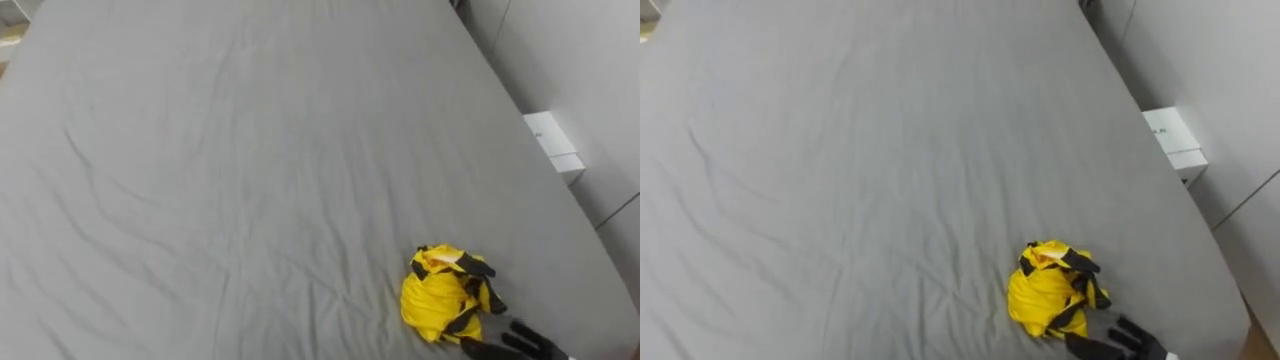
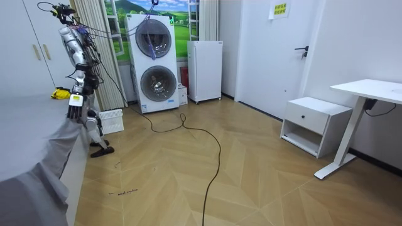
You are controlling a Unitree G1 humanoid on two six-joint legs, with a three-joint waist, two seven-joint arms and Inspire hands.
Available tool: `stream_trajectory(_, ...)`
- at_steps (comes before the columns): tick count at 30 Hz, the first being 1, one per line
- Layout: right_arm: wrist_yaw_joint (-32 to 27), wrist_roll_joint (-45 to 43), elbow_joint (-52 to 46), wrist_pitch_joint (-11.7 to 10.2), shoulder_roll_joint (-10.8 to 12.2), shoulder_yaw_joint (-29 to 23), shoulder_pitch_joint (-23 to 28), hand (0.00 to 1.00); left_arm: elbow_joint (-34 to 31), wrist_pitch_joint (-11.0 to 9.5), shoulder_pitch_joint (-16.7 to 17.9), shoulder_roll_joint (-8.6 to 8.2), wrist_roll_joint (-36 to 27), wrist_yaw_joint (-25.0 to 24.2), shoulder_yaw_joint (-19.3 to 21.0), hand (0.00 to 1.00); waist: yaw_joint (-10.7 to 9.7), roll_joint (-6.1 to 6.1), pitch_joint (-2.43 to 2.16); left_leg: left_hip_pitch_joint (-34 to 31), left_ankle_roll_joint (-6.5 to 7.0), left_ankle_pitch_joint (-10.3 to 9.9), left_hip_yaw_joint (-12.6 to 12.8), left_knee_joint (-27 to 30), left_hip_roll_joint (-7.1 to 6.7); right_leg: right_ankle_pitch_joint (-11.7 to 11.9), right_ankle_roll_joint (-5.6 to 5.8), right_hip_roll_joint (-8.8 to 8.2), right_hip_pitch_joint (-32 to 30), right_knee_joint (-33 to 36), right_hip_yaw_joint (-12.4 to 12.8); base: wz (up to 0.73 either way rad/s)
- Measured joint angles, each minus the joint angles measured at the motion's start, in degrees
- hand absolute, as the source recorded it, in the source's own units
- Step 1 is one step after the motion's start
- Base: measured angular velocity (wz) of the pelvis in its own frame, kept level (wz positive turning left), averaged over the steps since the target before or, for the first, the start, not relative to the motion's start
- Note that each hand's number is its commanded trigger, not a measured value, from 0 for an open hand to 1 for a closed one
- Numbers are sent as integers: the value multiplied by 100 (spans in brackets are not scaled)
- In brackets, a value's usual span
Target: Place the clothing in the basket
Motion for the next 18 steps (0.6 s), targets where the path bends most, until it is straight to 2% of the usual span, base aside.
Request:
stream_trajectory(3, -142, -2, -46, 0, 4, 9, -247, 0, 1, 42, -38, 0, -1, 1, 0, 0, -1, -16, -9, -114, 18, 40, -2, 0, 1, 3, 60, 6, -116, -2, 13, 0)
stream_trajectory(4, -183, -39, -182, -19, 3, 15, -294, 0, 1, 47, -60, 0, -4, 1, -2, 0, -2, 3, -38, -187, 25, 59, -11, 0, 2, 12, 75, 9, -177, -14, 12, 5)
stream_trajectory(6, -269, -111, -364, -125, 3, 61, -353, 0, 11, 46, -71, 4, -48, 10, -1, 0, -7, 13, -71, -266, 1, 76, -15, 0, 46, 50, 135, 77, -195, -135, 10, 5)
stream_trajectory(7, -277, -204, -372, -156, 3, 79, -353, 0, 12, 47, -79, 5, -48, 18, -1, 0, -8, 16, -74, -281, -7, 81, -15, 0, 58, 60, 150, 96, -192, -173, 8, 5)
stream_trajectory(8, -264, -415, -387, -280, -1, 148, -364, 0, 13, 48, -98, 8, -47, 26, 8, 0, 9, 10, -78, -296, -20, 88, -20, 0, 67, 69, 165, 117, -189, -208, 8, 4)
stream_trajectory(9, -222, -571, -410, -431, -18, 253, -388, 0, 24, 49, -102, 9, -47, 28, 7, 0, 21, 2, -76, -296, -24, 90, -24, 0, 67, 70, 164, 131, -174, -239, -2, 4)
stream_trajectory(12, 12, -807, -462, -649, -46, 477, -554, 0, 67, 71, -163, 10, -47, 23, 6, 0, 22, -29, -65, -295, -31, 93, -44, -47, 64, 71, 163, 142, -143, -313, -54, 9)
stream_trajectory(16, 369, -928, -468, -703, -44, 727, -704, 0, 171, 70, -221, 22, -63, -8, -5, 0, 31, -42, -76, -240, -35, 100, -144, -160, 54, 75, 157, 148, -20, -420, -145, 21)
stream_trajectory(18, 618, -928, -568, -703, -42, 893, -736, 0, 247, 126, -233, 25, -98, -12, -7, 0, 30, -96, -77, -125, -37, 201, -153, -399, -15, 99, 117, 148, 56, -523, -183, 14)
